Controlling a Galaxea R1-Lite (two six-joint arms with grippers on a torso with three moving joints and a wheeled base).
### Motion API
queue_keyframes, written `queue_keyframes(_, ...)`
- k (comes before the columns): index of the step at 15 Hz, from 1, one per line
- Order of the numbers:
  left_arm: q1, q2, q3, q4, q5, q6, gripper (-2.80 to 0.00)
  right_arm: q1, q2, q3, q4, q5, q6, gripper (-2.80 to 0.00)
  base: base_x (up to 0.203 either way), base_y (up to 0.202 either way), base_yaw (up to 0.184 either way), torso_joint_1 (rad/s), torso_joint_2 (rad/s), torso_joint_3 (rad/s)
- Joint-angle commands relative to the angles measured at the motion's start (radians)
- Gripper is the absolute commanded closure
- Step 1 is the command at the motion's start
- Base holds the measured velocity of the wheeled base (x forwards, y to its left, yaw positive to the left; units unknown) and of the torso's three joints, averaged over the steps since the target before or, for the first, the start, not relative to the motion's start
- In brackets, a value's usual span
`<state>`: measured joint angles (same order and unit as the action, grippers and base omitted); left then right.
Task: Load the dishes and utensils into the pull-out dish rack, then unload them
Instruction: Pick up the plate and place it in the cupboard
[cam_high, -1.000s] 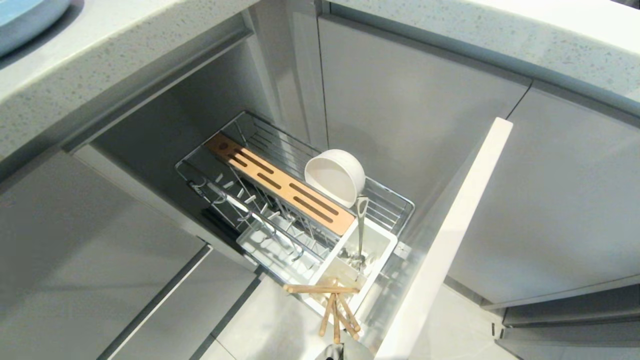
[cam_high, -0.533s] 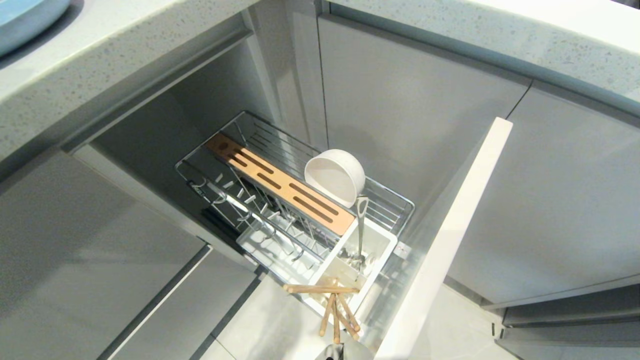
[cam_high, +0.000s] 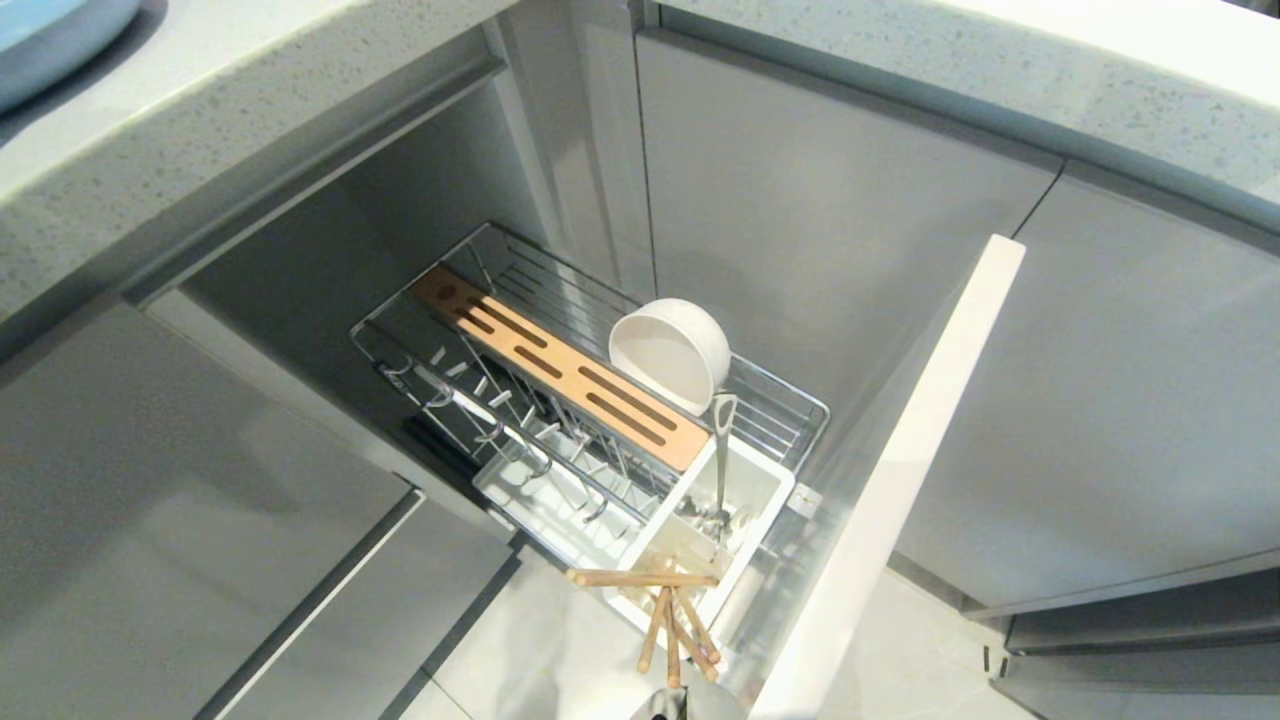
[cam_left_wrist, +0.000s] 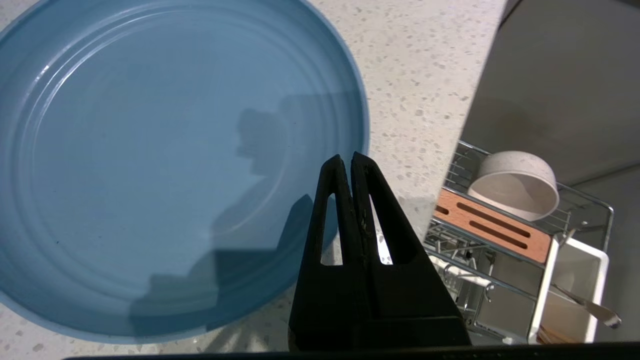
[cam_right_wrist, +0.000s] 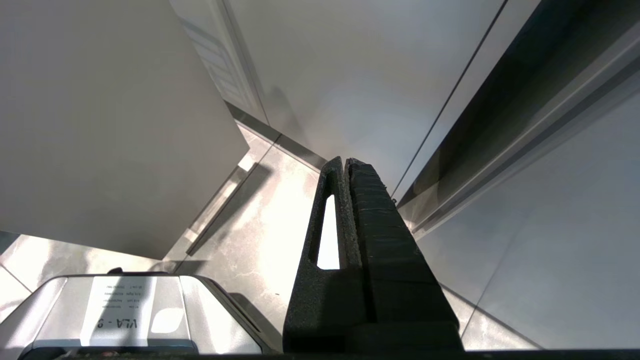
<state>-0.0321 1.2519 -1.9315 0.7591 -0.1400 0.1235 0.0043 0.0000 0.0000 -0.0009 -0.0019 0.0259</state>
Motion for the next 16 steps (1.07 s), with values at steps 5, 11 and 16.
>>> queue_keyframes(5, -0.03, 0.031, 0.0, -0.06, 0.04, -0.008, -2.8, 0.0, 0.0, 0.001, -0.001, 0.0, 0.0, 0.0, 0.0, 0.0, 0.0, 0.0, 0.0, 0.0)
queue_keyframes(11, -0.033, 0.093, 0.001, -0.157, 0.117, -0.004, -2.8, 0.0, 0.0, 0.002, -0.001, 0.0, 0.0, 0.0, 0.0, 0.0, 0.0, 0.0, 0.0, 0.0)
queue_keyframes(16, -0.099, 0.153, 0.001, -0.204, 0.23, -0.101, -2.8, 0.0, 0.0, 0.001, -0.001, -0.001, 0.0, 0.0, 0.0, 0.0, 0.0, 0.0, 0.0, 0.0)
